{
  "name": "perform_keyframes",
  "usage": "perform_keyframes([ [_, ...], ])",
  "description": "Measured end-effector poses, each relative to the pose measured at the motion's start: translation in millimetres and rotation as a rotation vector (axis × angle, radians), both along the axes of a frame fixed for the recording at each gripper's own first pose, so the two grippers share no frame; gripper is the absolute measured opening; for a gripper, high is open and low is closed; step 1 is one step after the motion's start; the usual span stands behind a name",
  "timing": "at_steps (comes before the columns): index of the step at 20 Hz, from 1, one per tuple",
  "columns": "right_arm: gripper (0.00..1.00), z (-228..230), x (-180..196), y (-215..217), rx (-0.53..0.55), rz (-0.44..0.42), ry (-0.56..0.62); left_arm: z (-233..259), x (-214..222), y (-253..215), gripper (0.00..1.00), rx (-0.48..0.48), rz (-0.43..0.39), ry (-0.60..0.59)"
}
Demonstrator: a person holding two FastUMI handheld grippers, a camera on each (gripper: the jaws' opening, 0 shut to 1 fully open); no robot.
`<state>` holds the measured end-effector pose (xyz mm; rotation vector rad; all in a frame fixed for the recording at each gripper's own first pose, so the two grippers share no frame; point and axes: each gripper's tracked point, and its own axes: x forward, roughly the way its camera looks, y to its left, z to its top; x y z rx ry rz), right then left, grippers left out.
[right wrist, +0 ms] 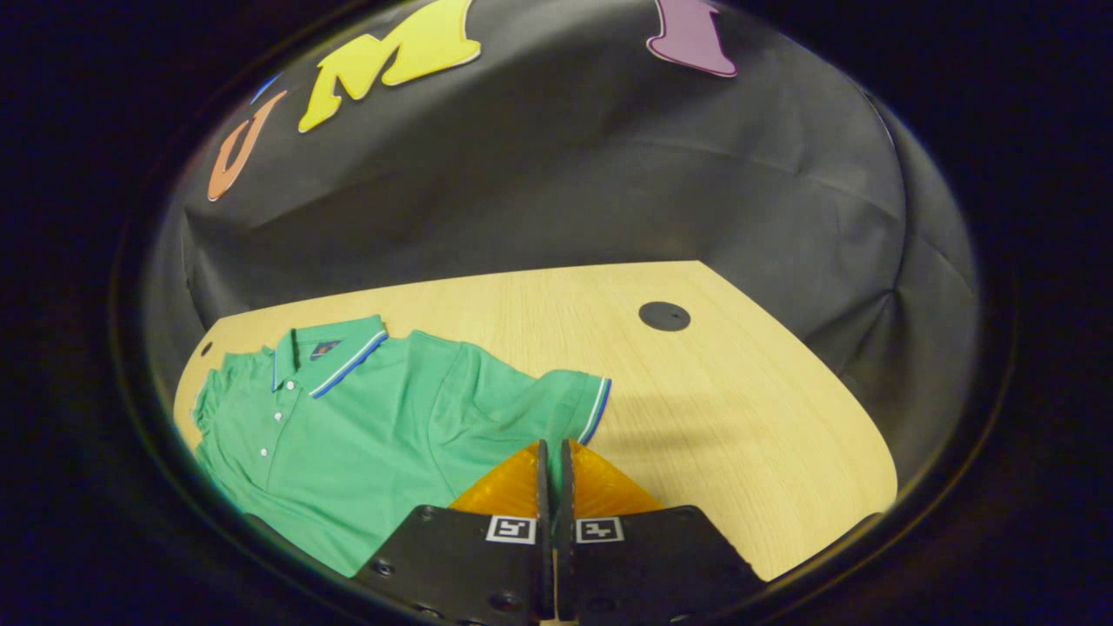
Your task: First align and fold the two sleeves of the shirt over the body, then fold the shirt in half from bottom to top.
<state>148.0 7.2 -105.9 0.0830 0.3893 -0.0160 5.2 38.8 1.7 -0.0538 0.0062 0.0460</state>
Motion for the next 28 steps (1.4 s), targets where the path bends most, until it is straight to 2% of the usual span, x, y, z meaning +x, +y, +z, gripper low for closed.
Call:
perform_keyframes([
  [6,0.02,25,-9,6,-0.043,0.011,-0.051,-2,1,3,1.00,0.003,0.015,0.002],
  [13,0.02,55,-20,45,-0.165,0.065,-0.139,-3,1,6,1.00,0.001,0.029,0.013],
  [19,0.02,65,-23,109,-0.246,0.128,-0.183,-4,0,9,1.00,-0.006,0.038,0.023],
  [23,0.02,54,-31,162,-0.218,0.201,-0.156,-7,1,12,1.00,-0.014,0.041,0.032],
  [25,0.10,51,-41,188,-0.180,0.263,-0.140,-6,1,14,1.00,-0.015,0.044,0.033],
  [28,0.99,62,-59,199,-0.168,0.286,-0.167,-5,1,15,1.00,-0.018,0.049,0.030],
])
